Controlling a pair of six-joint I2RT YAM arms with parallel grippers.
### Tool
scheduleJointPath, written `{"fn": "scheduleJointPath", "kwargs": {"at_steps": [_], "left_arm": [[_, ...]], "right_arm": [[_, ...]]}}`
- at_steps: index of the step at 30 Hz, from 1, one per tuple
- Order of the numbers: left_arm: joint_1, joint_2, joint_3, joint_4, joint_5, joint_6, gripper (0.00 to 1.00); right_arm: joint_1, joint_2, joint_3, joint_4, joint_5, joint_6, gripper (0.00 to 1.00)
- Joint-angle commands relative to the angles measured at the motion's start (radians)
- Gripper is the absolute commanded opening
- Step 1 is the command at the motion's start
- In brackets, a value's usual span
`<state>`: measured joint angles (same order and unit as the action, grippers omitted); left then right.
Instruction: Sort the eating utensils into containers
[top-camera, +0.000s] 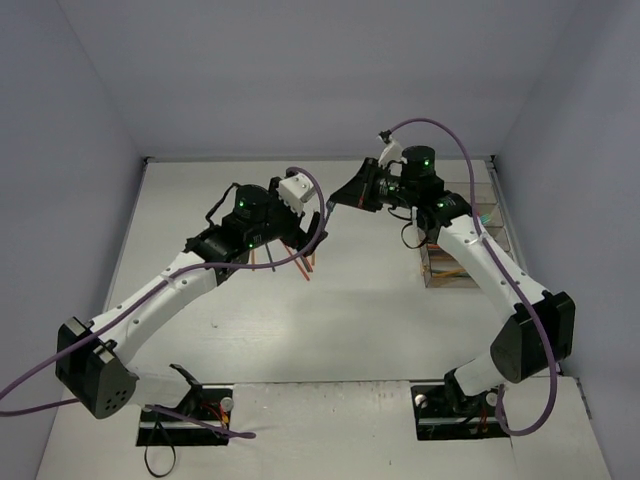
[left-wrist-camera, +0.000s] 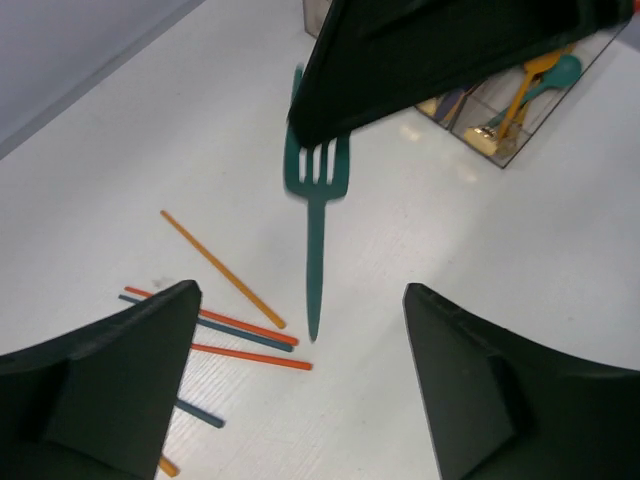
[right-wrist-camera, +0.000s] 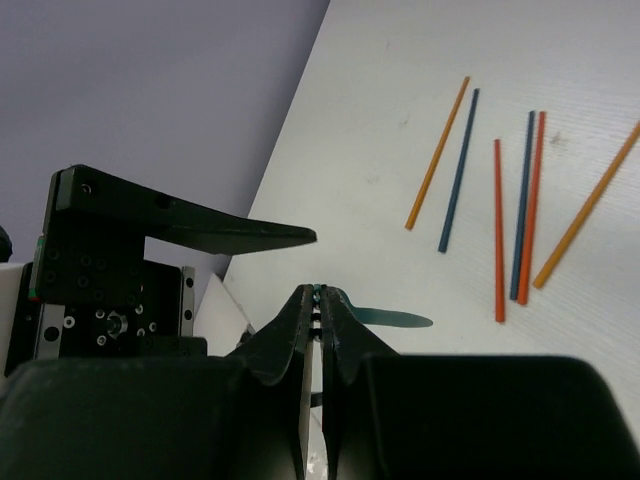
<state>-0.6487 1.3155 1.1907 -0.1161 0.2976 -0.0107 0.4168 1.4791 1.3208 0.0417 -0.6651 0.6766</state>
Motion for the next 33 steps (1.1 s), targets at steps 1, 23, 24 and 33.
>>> {"fn": "scheduleJointPath", "kwargs": {"at_steps": [1,23,24,33], "left_arm": [[0.004,-0.055,-0.031,0.05,-0.112,0.009,0.91],[0.37,-0.3,-0.382,-0.022,-0.27,-0.12,0.97],[0.364,-0.303,-0.387,-0.017,-0.28,-0.122,0.97],[0.325,-0.319,-0.389,-0.004,-0.332,-0.107,0.97]], "right_arm": [[-0.113,-0.01,-0.01,0.063,-0.028,-0.003,0.0],[-0.776,0.076,0.002,0.131,-0.067,0.107,0.0],[-0.786,0.084,0.0,0.142,-0.065,0.118,0.0],[-0.837,0.146,-0.101,0.324,-0.054,0.192,0.0]]}}
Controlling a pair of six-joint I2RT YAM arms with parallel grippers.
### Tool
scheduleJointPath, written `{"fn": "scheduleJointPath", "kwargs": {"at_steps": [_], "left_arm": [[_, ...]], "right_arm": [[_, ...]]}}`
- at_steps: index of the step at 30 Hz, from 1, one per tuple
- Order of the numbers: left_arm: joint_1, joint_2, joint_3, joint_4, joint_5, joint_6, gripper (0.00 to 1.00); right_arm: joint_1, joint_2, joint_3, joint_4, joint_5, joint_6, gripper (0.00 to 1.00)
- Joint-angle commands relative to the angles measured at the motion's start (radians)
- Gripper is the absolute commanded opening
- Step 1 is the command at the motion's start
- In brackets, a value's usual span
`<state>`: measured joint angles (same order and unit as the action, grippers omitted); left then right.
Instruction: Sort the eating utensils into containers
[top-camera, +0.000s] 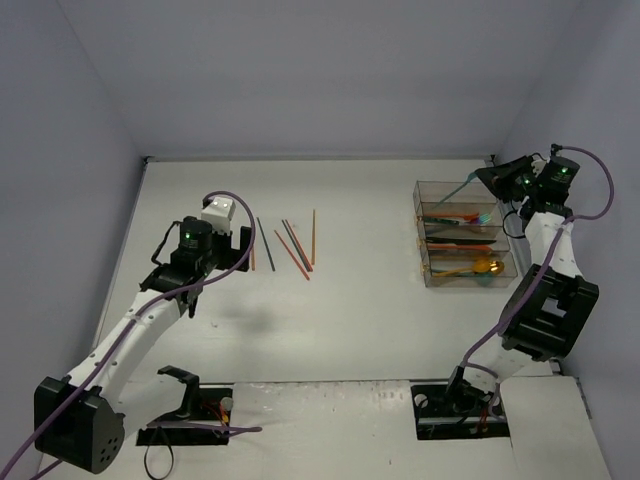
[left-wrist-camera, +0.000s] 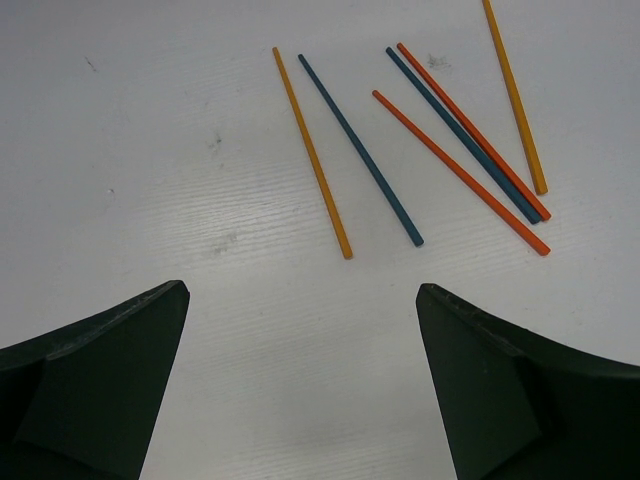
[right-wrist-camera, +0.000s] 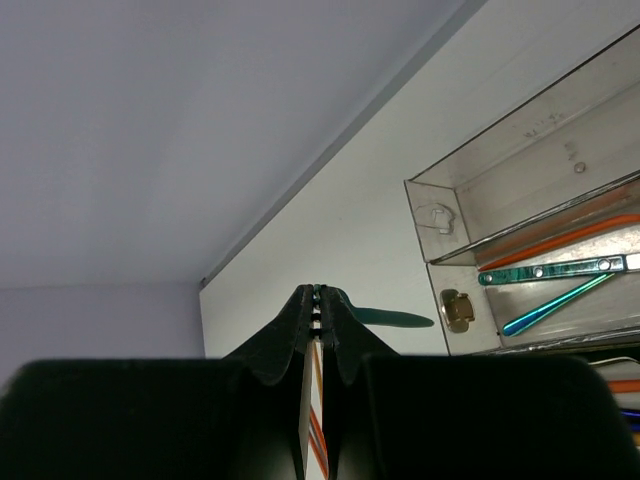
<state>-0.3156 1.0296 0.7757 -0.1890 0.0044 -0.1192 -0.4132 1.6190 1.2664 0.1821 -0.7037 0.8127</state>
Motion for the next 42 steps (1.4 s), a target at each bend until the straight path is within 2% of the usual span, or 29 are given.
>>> {"fn": "scheduleJointPath", "kwargs": {"at_steps": [1,8,17,22,26,32,35,39,42], "left_arm": [[-0.009,-0.037,0.026,0.068,-0.043,0.001,0.97],[-0.014,-0.051,0.024,0.068,-0.052,0.009,0.98],[-0.019,-0.055,0.022,0.068,-0.05,0.013,0.97],[-0.02,-0.056,0.022,0.065,-0.05,0.013,0.97],[-0.02,-0.055,0.022,0.063,-0.05,0.014,0.97],[-0.02,-0.052,0.022,0.064,-0.044,0.013,0.97],[-0.022,-0.044,0.022,0.066,-0.042,0.007,0.97],[-0.022,-0.029,0.02,0.071,-0.03,-0.024,0.97],[-0.025,-0.006,0.023,0.068,-0.043,-0.058,0.97]], "right_arm": [[-0.007,0.012,-0.067,0.231,-0.013,0.064,0.0],[-0.007,0.078,-0.172,0.461,-0.029,0.129,0.0],[-0.015,0.179,-0.17,0.479,-0.011,0.094,0.02],[-0.038,0.189,-0.186,0.478,0.003,0.072,0.35],[-0.057,0.181,-0.194,0.473,0.004,0.064,0.49],[-0.067,0.151,-0.195,0.425,0.017,0.017,0.59],[-0.066,0.112,-0.186,0.344,0.038,-0.043,0.64],[-0.036,0.043,-0.113,0.206,0.073,-0.198,0.69],[0.044,-0.01,-0.048,0.08,0.138,-0.308,0.72]]}}
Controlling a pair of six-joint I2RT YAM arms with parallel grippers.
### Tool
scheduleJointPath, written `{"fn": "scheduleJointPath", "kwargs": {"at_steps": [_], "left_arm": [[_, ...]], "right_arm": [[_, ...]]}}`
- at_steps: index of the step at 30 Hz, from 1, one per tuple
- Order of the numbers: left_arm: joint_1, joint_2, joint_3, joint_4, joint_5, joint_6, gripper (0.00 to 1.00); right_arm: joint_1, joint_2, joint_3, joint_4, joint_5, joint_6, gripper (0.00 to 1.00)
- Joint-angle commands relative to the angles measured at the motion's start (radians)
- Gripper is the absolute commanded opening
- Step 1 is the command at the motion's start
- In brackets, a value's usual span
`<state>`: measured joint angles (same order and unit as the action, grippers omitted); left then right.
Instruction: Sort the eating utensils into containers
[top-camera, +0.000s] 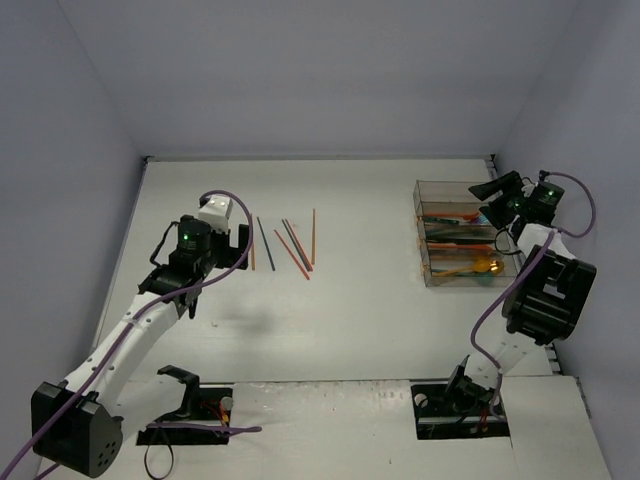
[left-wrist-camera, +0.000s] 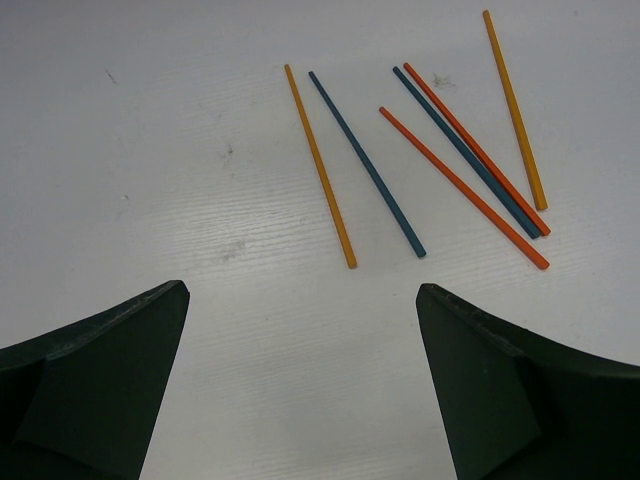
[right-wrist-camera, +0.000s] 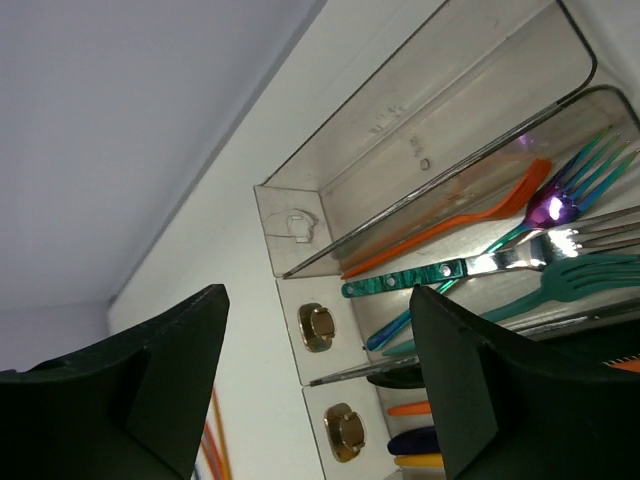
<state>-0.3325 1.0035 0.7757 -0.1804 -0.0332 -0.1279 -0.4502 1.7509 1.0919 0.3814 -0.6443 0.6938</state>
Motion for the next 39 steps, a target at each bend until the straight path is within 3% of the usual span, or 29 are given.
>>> {"fn": "scheduleJointPath", "kwargs": {"at_steps": [1,9,14,17,23,31,39], "left_arm": [[-0.008,0.026,0.025,0.057,-0.012,-0.059,0.97],[-0.002,0.06,0.052,-0.026,-0.083,-0.14,0.97],[0.015,0.013,0.087,-0.115,-0.117,-0.135,0.97],[0.024,-0.044,0.084,-0.15,-0.145,-0.121,0.97],[0.033,-0.122,0.043,-0.216,-0.184,-0.096,0.98],[0.033,-0.209,0.005,-0.281,-0.228,-0.075,0.97],[0.033,-0.2,-0.003,-0.261,-0.264,-0.066,0.97]], "right_arm": [[0.121,-0.155,0.151,-0.165,0.112,-0.261,0.73],[0.556,-0.15,0.263,-0.402,0.477,-0.429,0.76],[0.822,-0.05,0.319,-0.476,0.683,-0.422,0.78],[0.92,0.013,0.338,-0.483,0.767,-0.398,0.78],[1.053,0.147,0.399,-0.486,0.854,-0.31,0.77],[1.139,0.294,0.475,-0.486,0.97,-0.199,0.6],[1.149,0.393,0.521,-0.484,0.977,-0.147,0.49]]}}
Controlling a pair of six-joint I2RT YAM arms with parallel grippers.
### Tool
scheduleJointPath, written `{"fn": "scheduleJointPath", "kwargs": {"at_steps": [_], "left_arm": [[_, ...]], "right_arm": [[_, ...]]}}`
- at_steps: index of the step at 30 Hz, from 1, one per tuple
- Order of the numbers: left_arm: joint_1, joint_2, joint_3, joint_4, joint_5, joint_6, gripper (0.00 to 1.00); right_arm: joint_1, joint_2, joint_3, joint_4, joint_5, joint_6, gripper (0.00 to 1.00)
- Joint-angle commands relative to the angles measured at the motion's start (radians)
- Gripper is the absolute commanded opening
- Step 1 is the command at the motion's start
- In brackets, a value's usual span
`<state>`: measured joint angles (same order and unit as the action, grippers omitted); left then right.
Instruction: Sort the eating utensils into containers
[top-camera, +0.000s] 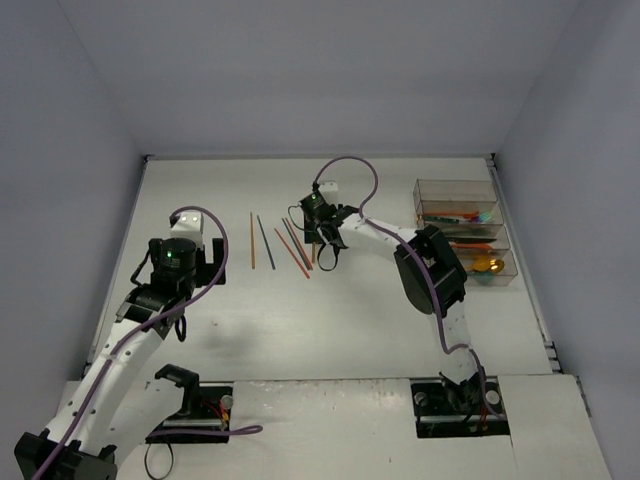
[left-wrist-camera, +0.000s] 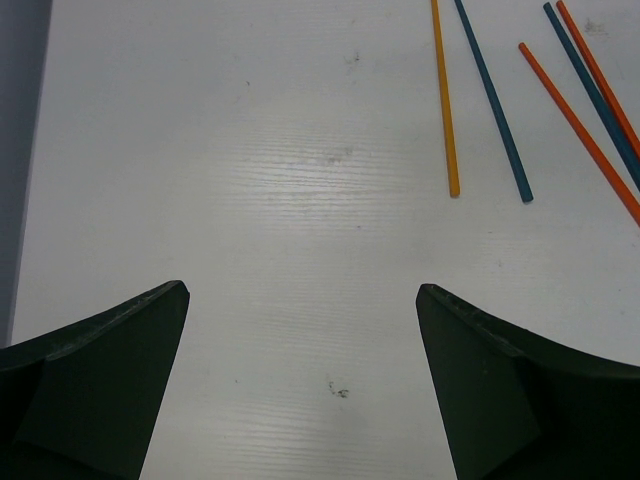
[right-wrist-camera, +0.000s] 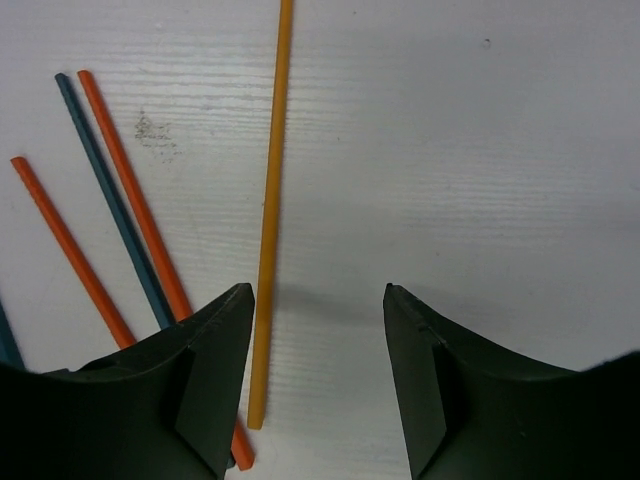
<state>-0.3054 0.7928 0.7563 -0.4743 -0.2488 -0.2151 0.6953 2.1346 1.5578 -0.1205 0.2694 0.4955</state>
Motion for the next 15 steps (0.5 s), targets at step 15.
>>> {"fn": "scheduleJointPath", "kwargs": {"at_steps": [15], "left_arm": [[0.006,0.02,0.014,0.05,-0.038,0.029,0.97]], "right_arm": [[0.015,0.065,0.064,0.019,0.067,0.071,0.41]]}}
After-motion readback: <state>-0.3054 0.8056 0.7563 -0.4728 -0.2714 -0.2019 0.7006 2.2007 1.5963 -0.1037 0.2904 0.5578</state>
